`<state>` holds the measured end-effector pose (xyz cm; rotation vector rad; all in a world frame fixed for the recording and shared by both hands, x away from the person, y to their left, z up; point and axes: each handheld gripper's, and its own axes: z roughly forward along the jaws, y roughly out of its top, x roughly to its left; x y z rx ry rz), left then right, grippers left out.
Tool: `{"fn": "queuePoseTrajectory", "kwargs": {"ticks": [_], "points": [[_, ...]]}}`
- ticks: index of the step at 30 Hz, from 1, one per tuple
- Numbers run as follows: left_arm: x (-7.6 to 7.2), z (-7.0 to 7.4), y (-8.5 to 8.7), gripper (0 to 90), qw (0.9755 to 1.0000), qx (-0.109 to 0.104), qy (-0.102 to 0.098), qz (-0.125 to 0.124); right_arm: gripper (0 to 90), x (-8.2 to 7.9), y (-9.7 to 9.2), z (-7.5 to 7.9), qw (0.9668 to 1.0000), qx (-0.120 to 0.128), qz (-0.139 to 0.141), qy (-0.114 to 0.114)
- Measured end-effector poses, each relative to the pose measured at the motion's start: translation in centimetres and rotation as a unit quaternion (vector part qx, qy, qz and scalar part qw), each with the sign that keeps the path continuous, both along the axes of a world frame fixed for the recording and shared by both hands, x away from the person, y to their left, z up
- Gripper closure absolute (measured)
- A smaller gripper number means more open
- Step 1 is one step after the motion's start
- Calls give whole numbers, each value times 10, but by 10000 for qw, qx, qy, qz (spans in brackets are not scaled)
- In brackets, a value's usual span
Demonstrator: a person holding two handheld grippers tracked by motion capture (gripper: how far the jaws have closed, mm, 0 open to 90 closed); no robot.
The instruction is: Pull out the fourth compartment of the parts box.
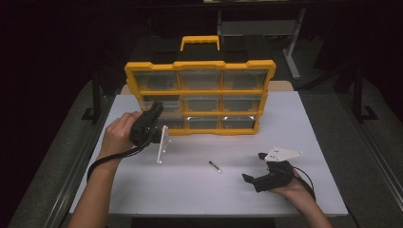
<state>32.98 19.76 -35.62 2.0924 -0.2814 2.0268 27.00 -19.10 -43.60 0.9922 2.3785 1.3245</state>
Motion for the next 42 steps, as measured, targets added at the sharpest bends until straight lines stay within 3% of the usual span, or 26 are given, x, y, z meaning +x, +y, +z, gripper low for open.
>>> {"fn": "queuePoseTrajectory", "kwargs": {"ticks": [42], "points": [[-25,-4,4,795,9999,-14,-73,-98,10,0,0,0,10000,-21,-16,-10]]}}
